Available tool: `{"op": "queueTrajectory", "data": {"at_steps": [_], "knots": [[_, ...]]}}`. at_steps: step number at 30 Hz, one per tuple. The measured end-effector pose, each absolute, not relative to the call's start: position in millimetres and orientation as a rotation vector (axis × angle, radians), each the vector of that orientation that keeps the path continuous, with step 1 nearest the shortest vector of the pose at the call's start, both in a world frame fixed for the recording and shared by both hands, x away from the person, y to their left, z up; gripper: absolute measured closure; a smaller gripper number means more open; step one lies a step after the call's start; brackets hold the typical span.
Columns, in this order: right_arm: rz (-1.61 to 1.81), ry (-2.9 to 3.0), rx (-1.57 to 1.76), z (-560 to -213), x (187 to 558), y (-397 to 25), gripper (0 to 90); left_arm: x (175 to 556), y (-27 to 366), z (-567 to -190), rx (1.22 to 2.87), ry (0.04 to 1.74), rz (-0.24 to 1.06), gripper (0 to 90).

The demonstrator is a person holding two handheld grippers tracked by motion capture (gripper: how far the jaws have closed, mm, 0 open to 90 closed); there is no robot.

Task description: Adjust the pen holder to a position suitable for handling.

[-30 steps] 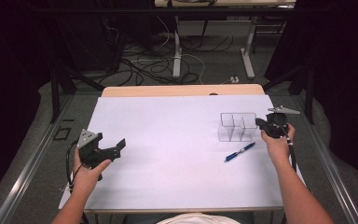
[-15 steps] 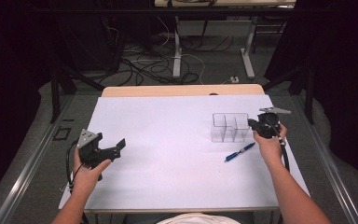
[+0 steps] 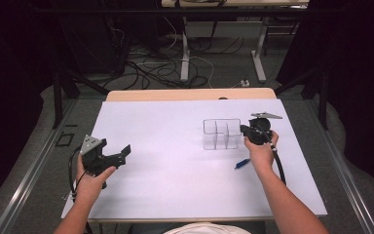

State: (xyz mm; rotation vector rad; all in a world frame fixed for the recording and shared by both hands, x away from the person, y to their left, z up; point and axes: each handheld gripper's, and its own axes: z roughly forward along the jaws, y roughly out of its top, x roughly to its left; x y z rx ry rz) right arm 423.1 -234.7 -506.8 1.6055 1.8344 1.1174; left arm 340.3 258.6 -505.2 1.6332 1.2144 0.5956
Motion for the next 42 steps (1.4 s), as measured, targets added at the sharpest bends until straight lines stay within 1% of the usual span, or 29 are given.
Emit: {"op": "queueTrajectory", "data": {"at_steps": [13,19,33,41,42], "knots": [[1.200,1.838,1.612,-511.1,419.2,-183.6,90.0,341.2,258.4,-506.1,1.637,1.213,0.594,0.3],[1.226,1.864,1.590,-512.4,420.8,-167.2,90.0,341.4,258.4,-506.7,1.641,1.214,0.592,0.3],[1.237,1.919,1.547,-512.2,424.2,-144.5,90.0,341.2,258.4,-506.5,1.642,1.211,0.593,0.3],[1.243,1.942,1.527,-512.2,425.2,-142.8,90.0,341.0,258.5,-506.8,1.647,1.210,0.590,0.4],[1.241,1.946,1.515,-511.5,425.0,-143.8,88.0,340.9,258.5,-506.8,1.645,1.211,0.589,0.4]]}}
